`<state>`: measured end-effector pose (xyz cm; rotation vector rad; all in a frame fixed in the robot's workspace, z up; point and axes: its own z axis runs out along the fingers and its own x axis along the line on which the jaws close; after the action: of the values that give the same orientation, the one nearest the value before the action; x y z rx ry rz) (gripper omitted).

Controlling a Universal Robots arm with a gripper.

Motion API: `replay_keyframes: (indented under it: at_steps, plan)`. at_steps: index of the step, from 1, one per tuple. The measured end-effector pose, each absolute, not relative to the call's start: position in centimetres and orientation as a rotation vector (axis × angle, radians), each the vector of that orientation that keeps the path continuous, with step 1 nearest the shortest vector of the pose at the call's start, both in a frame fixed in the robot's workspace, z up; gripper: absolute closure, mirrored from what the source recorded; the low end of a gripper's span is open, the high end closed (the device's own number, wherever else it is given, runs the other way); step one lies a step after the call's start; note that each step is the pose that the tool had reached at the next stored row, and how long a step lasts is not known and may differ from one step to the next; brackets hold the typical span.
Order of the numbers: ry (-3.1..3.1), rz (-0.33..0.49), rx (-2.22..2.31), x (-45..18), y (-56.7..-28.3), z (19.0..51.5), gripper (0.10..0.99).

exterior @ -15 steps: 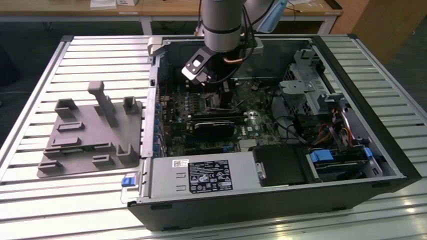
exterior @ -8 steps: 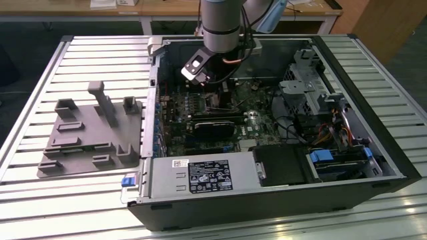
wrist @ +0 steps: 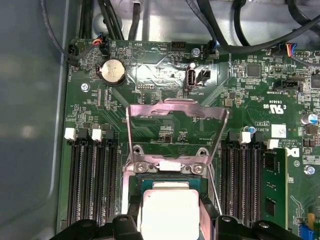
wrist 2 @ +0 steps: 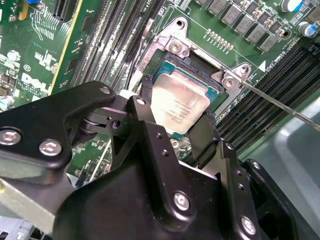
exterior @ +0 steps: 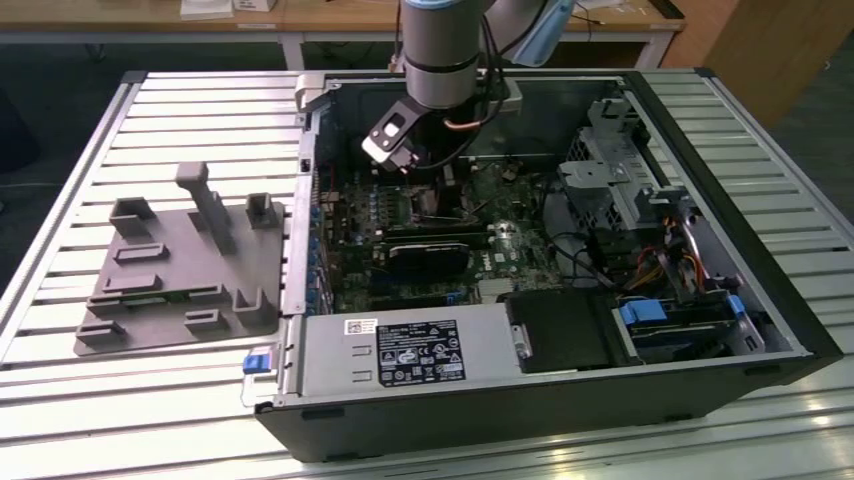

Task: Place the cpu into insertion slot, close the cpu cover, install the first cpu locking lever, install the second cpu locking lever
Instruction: 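Place the cpu into insertion slot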

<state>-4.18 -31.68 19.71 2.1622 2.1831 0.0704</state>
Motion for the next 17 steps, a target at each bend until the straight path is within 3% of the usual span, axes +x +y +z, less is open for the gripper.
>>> replay_keyframes:
  at_steps: [17]
  plan:
    - [2.173,0.07,2.172,-4.24,-31.64,19.21,0.549]
